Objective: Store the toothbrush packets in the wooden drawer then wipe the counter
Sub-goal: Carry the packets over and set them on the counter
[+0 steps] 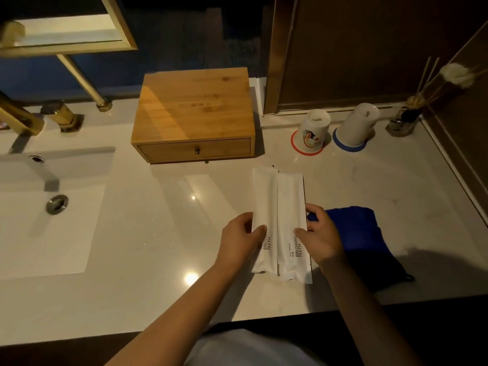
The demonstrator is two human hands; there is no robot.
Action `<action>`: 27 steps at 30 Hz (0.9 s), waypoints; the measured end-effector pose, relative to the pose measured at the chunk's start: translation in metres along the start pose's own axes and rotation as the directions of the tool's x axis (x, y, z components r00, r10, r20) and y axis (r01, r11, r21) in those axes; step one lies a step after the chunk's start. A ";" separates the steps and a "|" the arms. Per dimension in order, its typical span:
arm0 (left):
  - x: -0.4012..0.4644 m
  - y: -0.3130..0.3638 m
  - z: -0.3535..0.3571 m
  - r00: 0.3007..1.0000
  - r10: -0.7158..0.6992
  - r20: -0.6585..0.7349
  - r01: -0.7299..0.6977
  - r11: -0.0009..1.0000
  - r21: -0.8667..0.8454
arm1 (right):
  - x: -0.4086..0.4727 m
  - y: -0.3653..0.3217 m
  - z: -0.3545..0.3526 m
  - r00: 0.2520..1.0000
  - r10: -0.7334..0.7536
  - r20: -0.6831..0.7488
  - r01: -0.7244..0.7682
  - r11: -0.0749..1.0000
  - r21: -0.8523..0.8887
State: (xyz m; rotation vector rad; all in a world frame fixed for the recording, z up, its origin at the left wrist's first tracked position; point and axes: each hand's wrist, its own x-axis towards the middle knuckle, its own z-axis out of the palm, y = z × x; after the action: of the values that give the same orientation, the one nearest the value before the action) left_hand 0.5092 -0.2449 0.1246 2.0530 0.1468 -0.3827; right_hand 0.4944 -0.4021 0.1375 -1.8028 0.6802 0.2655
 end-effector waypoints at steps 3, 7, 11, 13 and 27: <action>0.002 -0.007 0.003 0.993 0.113 -0.028 -0.098 0.941 0.325 | 0.001 0.000 0.000 0.996 -0.073 -0.052 0.058 0.968 -0.243; -0.008 -0.010 -0.001 0.957 0.290 0.032 -0.276 0.867 0.414 | -0.005 0.005 -0.002 0.963 -0.268 -0.040 0.198 0.798 -0.569; -0.026 -0.020 -0.011 0.842 0.414 0.346 -0.536 0.720 0.441 | -0.013 0.022 -0.004 0.860 -0.490 0.144 0.415 0.504 -0.757; -0.033 -0.027 -0.017 0.820 0.393 0.416 -0.563 0.684 0.464 | -0.014 0.033 -0.004 0.829 -0.486 0.278 0.488 0.384 -0.784; -0.035 -0.020 -0.023 0.825 0.323 0.463 -0.564 0.507 0.651 | -0.016 0.026 0.004 0.865 -0.423 0.270 0.443 0.391 -0.807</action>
State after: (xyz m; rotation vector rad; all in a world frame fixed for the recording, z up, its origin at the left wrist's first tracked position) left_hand 0.4758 -0.2133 0.1297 2.7260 -0.8957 -0.4456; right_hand 0.4672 -0.3989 0.1230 -2.8685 -0.0532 0.2805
